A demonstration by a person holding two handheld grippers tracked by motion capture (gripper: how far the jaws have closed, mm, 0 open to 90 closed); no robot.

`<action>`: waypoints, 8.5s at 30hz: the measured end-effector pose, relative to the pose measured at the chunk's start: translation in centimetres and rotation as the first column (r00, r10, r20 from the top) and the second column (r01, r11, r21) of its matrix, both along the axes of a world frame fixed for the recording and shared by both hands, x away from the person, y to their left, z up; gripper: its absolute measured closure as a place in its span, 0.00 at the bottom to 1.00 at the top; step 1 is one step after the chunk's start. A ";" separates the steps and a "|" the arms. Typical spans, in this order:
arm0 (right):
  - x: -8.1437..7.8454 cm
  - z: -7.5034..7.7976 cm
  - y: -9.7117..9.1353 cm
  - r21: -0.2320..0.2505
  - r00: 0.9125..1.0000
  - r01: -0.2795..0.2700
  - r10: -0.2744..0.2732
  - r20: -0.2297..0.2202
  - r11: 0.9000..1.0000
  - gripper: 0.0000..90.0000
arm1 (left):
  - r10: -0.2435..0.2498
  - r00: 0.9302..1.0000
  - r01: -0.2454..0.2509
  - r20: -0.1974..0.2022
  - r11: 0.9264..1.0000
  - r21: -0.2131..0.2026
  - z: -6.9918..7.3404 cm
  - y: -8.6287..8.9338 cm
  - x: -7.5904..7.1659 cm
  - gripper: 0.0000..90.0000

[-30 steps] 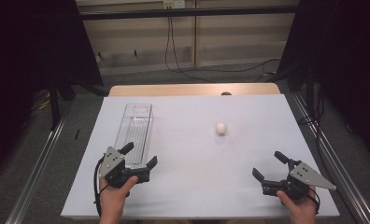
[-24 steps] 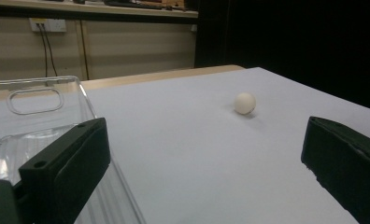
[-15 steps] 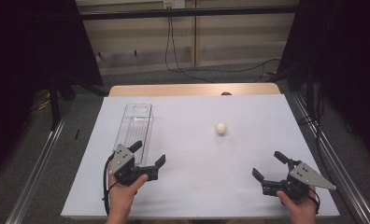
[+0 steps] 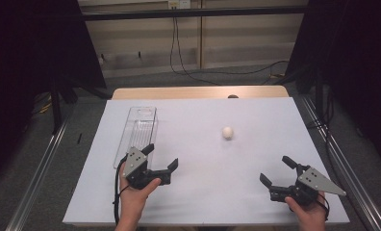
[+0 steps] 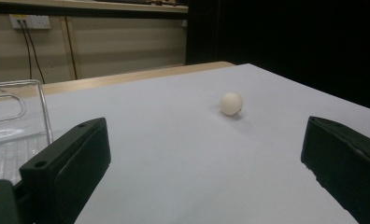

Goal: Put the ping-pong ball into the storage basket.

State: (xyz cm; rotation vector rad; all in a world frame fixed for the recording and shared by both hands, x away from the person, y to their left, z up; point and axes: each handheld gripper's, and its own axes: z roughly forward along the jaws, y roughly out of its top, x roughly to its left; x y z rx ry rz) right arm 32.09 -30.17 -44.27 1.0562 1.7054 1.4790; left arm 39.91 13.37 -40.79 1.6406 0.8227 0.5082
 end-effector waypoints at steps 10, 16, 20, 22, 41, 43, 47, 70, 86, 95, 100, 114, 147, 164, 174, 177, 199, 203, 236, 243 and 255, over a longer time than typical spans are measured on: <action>0.0 0.0 0.0 0.004 1.000 0.003 -0.003 0.002 1.000 0.01 | -0.016 1.000 0.016 -0.007 1.000 0.015 -0.4 -1.3 0.4 0.02; 0.0 0.0 0.0 0.000 1.000 -0.003 0.003 0.001 1.000 0.01 | -0.023 1.000 0.023 -0.006 0.999 0.022 -0.6 -2.1 0.7 0.02; 0.1 0.0 0.0 0.003 1.000 0.001 -0.001 -0.001 1.000 0.01 | -0.023 1.000 0.023 -0.006 0.999 0.024 -0.7 -2.5 0.9 0.02; 0.1 0.0 0.1 0.001 1.000 0.001 -0.001 -0.003 1.000 0.01 | -0.024 1.000 0.024 -0.006 0.999 0.024 -0.8 -2.6 1.0 0.02; 0.1 0.0 0.1 -0.003 1.000 -0.004 0.004 0.000 1.000 0.01 | -0.044 0.999 0.045 -0.023 0.998 0.034 -1.6 -5.1 2.4 0.02; 0.1 0.0 0.1 -0.003 1.000 -0.004 0.004 0.000 1.000 0.01 | -0.041 0.999 0.042 -0.027 0.999 0.035 -1.7 -5.3 2.5 0.02; 0.1 0.0 0.1 -0.004 1.000 -0.005 0.005 0.000 1.000 0.01 | -0.045 0.998 0.046 -0.031 0.998 0.041 -1.8 -5.6 2.6 0.02; 0.2 0.0 0.3 -0.010 1.000 -0.017 0.017 -0.004 1.000 0.01 | -0.065 0.997 0.067 -0.040 0.997 0.050 -2.1 -7.2 4.0 0.03; 0.2 0.0 0.2 -0.011 1.000 -0.018 0.018 0.001 1.000 0.01 | -0.063 0.996 0.066 -0.061 0.996 0.053 -2.7 -8.3 4.8 0.03; 0.2 0.0 0.2 -0.012 1.000 -0.021 0.021 -0.001 1.000 0.01 | -0.070 0.996 0.073 -0.062 0.996 0.055 -2.6 -9.0 5.1 0.03; 0.2 0.0 0.3 -0.011 1.000 -0.021 0.021 -0.006 1.000 0.01 | -0.070 0.995 0.074 -0.065 0.995 0.059 -2.6 -9.4 5.4 0.03; 0.3 0.0 0.3 -0.012 1.000 -0.023 0.023 0.004 1.000 0.01 | -0.073 0.994 0.079 -0.076 0.994 0.081 -2.7 -10.4 6.1 0.03; 0.3 0.0 0.3 -0.007 1.000 -0.016 0.016 -0.002 1.000 0.01 | -0.072 0.992 0.081 -0.102 0.993 0.086 -3.2 -11.6 7.2 0.03; 0.3 0.0 0.3 -0.010 1.000 -0.014 0.014 -0.002 1.000 0.01 | -0.061 0.993 0.069 -0.098 0.994 0.084 -3.3 -11.8 7.5 0.03; 0.3 0.0 0.3 -0.012 1.000 -0.022 0.022 0.003 1.000 0.01 | -0.065 0.993 0.074 -0.104 0.993 0.093 -2.7 -12.6 8.0 0.03; 0.3 0.0 0.2 -0.013 1.000 -0.022 0.022 0.003 1.000 0.01 | -0.072 0.992 0.082 -0.100 0.992 0.099 -2.6 -12.7 8.0 0.03; 0.3 0.0 0.3 -0.011 1.000 -0.022 0.022 -0.005 1.000 0.01 | -0.086 0.991 0.096 -0.104 0.991 0.096 -2.1 -13.6 8.6 0.03; 0.3 0.0 0.2 -0.011 1.000 -0.027 0.027 -0.005 1.000 0.01 | -0.086 0.991 0.097 -0.106 0.990 0.098 -2.1 -13.9 8.9 0.03; 0.5 0.0 0.3 -0.014 1.000 -0.029 0.029 -0.007 0.999 0.01 | -0.069 0.989 0.083 -0.130 0.991 0.103 -2.6 -14.3 9.5 0.04; 0.6 0.0 0.3 -0.015 0.999 -0.033 0.033 -0.005 0.999 0.01 | -0.086 0.989 0.100 -0.123 0.989 0.113 -1.9 -15.1 9.9 0.03; 0.6 -0.1 0.4 -0.014 0.999 -0.032 0.032 -0.005 0.999 0.01 | -0.072 0.989 0.089 -0.129 0.987 0.134 -2.0 -15.4 10.5 0.03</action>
